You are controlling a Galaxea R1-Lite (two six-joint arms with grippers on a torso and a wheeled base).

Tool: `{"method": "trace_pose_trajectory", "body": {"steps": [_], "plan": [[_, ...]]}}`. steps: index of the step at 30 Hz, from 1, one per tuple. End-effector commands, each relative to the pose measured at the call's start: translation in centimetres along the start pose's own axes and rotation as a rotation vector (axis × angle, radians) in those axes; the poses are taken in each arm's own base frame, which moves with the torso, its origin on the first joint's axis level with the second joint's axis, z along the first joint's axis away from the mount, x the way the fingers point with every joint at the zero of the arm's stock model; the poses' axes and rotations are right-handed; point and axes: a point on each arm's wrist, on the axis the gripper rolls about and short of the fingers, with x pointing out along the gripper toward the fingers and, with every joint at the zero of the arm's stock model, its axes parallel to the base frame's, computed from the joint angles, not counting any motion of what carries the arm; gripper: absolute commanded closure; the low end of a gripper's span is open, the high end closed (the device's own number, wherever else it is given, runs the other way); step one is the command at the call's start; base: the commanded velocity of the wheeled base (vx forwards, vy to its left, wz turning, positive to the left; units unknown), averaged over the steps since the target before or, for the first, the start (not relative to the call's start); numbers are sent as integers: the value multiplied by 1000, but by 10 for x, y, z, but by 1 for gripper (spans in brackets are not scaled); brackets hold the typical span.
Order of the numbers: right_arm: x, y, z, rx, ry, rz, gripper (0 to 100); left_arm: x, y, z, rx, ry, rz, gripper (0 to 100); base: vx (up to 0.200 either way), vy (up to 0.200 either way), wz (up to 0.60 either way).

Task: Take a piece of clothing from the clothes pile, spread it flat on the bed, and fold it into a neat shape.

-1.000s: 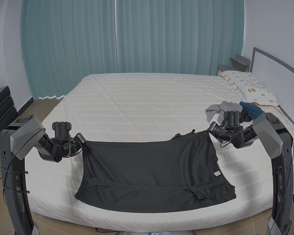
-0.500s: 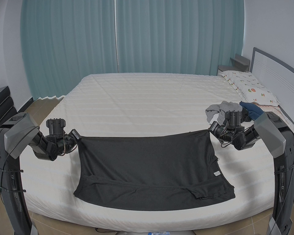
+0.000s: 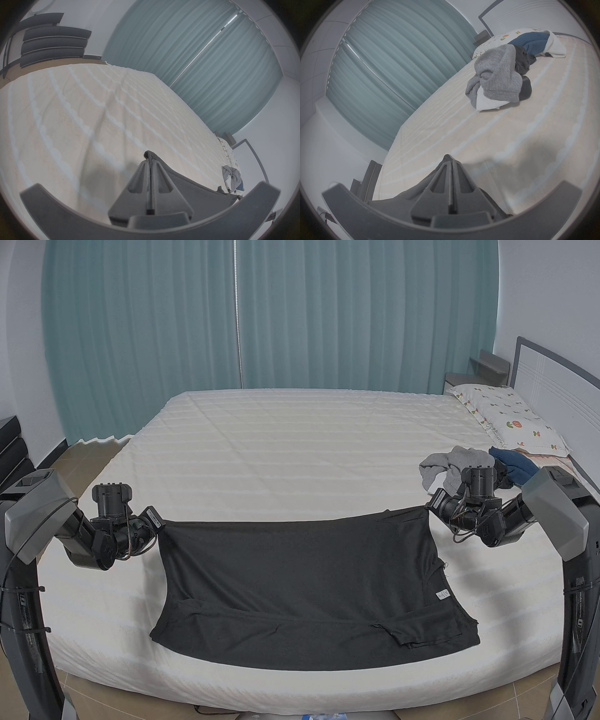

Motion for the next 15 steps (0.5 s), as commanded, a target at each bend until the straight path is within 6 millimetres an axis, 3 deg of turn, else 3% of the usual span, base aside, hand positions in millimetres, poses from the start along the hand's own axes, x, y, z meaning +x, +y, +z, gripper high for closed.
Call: {"method": "trace_pose_trajectory", "body": {"steps": [1,7,15], "plan": [[-21,5,8,3,19,21,100,-4,0,0,31,3,0,100,0,0,0],[-34,2,11,5,33,31,100,-6,2,-4,73,21,2,100,0,0,0],[-34,-3,19,15,10,24,100,3,0,-10,79,5,-33,100,0,0,0]]}}
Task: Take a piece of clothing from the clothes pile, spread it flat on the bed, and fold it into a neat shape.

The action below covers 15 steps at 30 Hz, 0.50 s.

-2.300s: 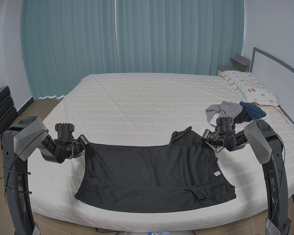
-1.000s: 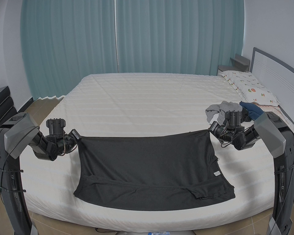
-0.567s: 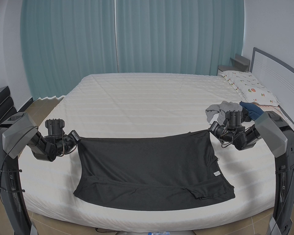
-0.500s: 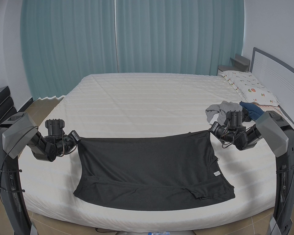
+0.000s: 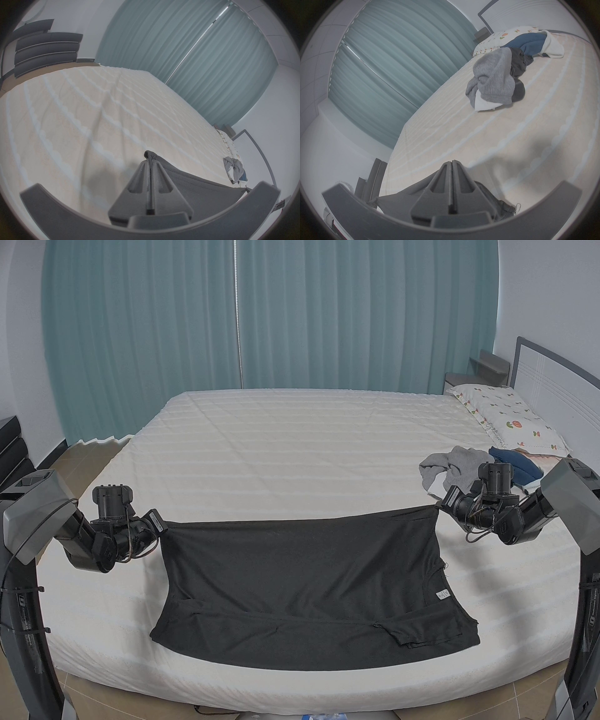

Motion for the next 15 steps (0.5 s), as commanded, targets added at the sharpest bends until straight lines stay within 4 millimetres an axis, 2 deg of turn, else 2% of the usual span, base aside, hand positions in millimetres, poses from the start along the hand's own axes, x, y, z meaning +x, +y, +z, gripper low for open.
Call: {"method": "trace_pose_trajectory", "body": {"steps": [1,5,15], "plan": [[-2,-2,3,1,-6,-4,100,9,3,-6,3,-22,-17,100,0,0,0],[0,-5,1,4,-1,-10,100,13,6,-10,7,-39,-29,100,0,0,0],[-2,-5,-1,6,8,-14,100,8,8,-12,4,-19,-18,100,0,0,0]]}}
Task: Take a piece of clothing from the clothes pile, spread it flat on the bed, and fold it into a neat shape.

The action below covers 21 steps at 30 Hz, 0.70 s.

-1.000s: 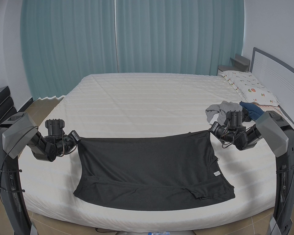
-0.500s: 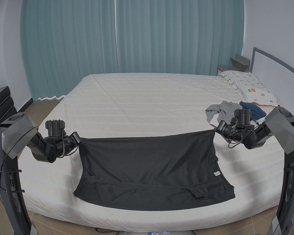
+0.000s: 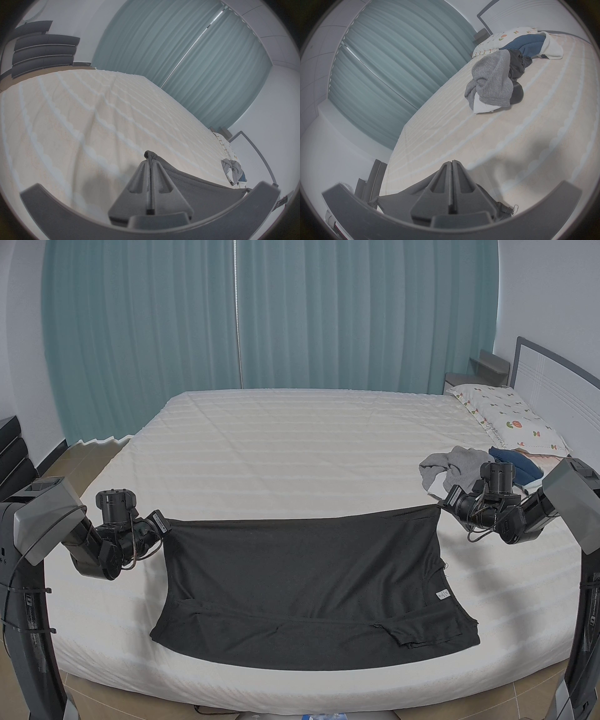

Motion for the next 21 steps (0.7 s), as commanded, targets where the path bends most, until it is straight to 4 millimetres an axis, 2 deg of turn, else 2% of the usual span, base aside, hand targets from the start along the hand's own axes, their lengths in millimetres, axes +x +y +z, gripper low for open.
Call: {"method": "trace_pose_trajectory", "body": {"steps": [1,7,13,21], "plan": [[-1,-2,-3,2,11,-8,100,-3,3,-3,-5,21,15,100,0,0,0],[-9,-4,-5,4,30,-20,100,-17,-3,4,4,22,17,100,0,0,0],[-36,-10,-18,-11,111,-25,100,-36,-5,8,65,72,53,100,0,0,0],[-64,-27,-37,-77,196,-65,100,-57,2,-8,178,225,129,100,0,0,0]]}}
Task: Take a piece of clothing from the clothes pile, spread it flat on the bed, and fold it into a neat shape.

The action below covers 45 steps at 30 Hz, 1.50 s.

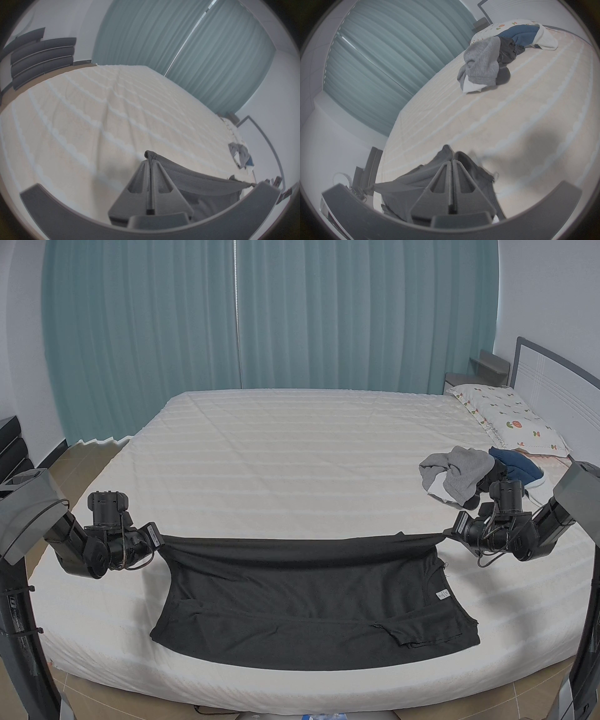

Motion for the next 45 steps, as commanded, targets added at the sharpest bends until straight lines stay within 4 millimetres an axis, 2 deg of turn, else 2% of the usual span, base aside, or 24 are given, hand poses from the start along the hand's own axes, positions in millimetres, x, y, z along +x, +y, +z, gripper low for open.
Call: {"method": "trace_pose_trajectory", "body": {"steps": [1,7,19,31,32,33,34,41,42,45], "plan": [[-23,-5,-11,-26,41,-10,100,-18,2,-8,65,71,32,100,0,0,0],[-30,-18,-36,-48,132,-36,100,-21,8,-24,133,191,76,100,0,0,0],[-37,-32,-65,-114,237,-72,100,-20,12,-35,185,274,103,100,0,0,0],[-32,-39,-73,-138,270,-83,100,-21,12,-42,202,339,116,100,0,0,0],[-32,-39,-73,-137,271,-81,100,-21,12,-42,202,339,114,0,0,0,0],[-32,-38,-73,-138,272,-80,100,-21,12,-42,202,339,114,0,0,0,0],[-31,-37,-73,-140,271,-78,0,-21,12,-42,203,340,112,0,0,0,0],[-36,-31,-66,-130,245,-52,0,-23,10,-40,200,328,109,0,0,0,0],[-44,-25,-57,-107,210,-35,0,-27,9,-36,199,313,106,0,0,0,0],[-51,-16,-50,-23,183,-10,0,-34,7,-27,191,281,95,0,0,0,0]]}}
